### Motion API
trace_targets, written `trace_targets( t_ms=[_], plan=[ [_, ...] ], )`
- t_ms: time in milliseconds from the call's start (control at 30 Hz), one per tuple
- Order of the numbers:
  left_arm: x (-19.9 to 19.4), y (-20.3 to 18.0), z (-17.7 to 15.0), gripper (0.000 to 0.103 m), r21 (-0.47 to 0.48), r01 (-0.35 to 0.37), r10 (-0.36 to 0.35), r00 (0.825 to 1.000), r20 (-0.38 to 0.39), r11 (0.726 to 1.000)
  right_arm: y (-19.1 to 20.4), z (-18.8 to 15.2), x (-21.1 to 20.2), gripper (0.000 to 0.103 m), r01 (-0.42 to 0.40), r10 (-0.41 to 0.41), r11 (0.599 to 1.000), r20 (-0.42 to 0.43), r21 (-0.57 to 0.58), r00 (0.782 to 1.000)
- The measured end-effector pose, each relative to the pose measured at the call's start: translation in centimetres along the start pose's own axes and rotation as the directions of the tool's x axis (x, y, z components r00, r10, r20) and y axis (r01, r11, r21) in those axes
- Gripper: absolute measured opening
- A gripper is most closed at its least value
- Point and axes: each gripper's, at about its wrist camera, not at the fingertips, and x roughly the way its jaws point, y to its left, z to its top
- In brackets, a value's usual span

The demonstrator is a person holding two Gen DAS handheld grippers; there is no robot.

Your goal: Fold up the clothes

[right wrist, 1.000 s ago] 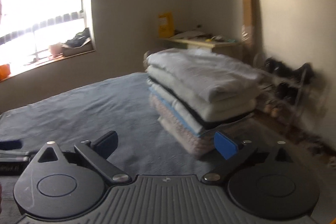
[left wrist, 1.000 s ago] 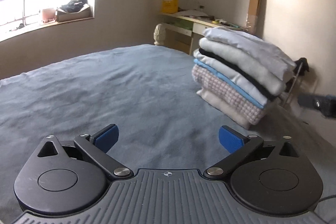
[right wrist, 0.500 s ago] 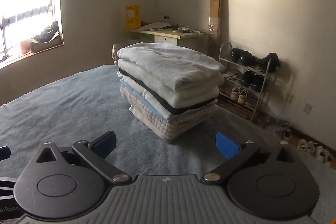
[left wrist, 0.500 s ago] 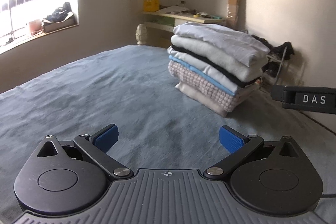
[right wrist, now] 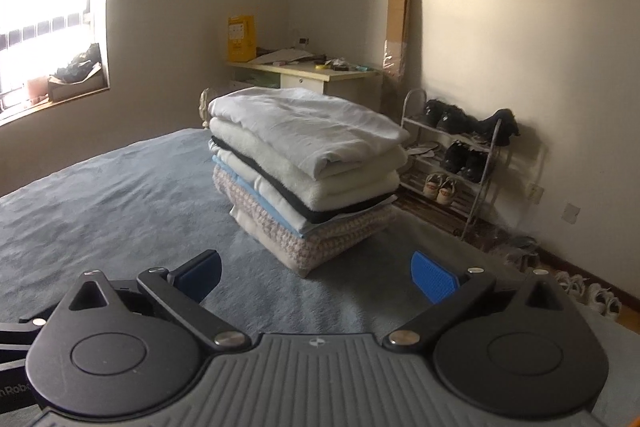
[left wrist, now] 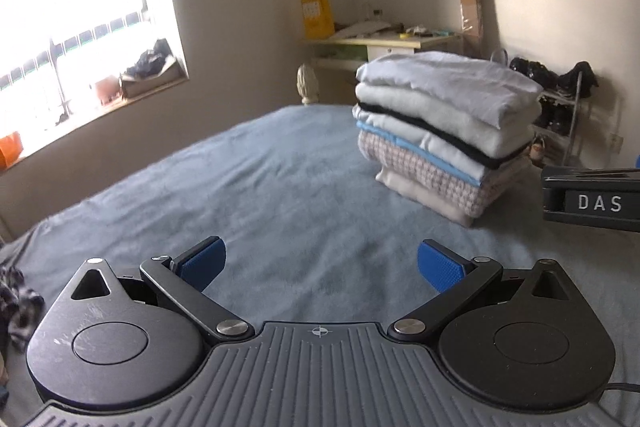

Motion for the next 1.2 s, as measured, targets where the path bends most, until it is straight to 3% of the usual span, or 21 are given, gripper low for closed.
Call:
trace_targets(
  t_ms=[300,500,733,1200],
  plan=[
    [0.7,1.4,-0.6,0.103,-0.143,0.06,-0.071,0.995,-0.074,0.988,0.4,-0.2,-0.6,0.103,0.032,-0.032,0.999,0.016,-0.022,0.999],
    [1.0,2.2,-0.5,0.103,-0.211,0.055,-0.075,0.993,-0.086,0.976,1.0,-0.3,-1.0,0.103,0.089,-0.085,0.994,0.055,-0.067,0.995],
    [1.1,2.1,-0.5,0.103,-0.22,0.046,-0.069,0.993,-0.096,0.974,1.4,-0.3,-0.7,0.103,0.043,-0.039,0.994,0.042,-0.102,0.998],
    [0.3,0.7,-0.3,0.103,-0.187,0.089,-0.103,0.992,-0.071,0.978,0.7,-0.4,-1.1,0.103,0.039,-0.035,0.996,0.042,-0.086,0.998]
  ],
)
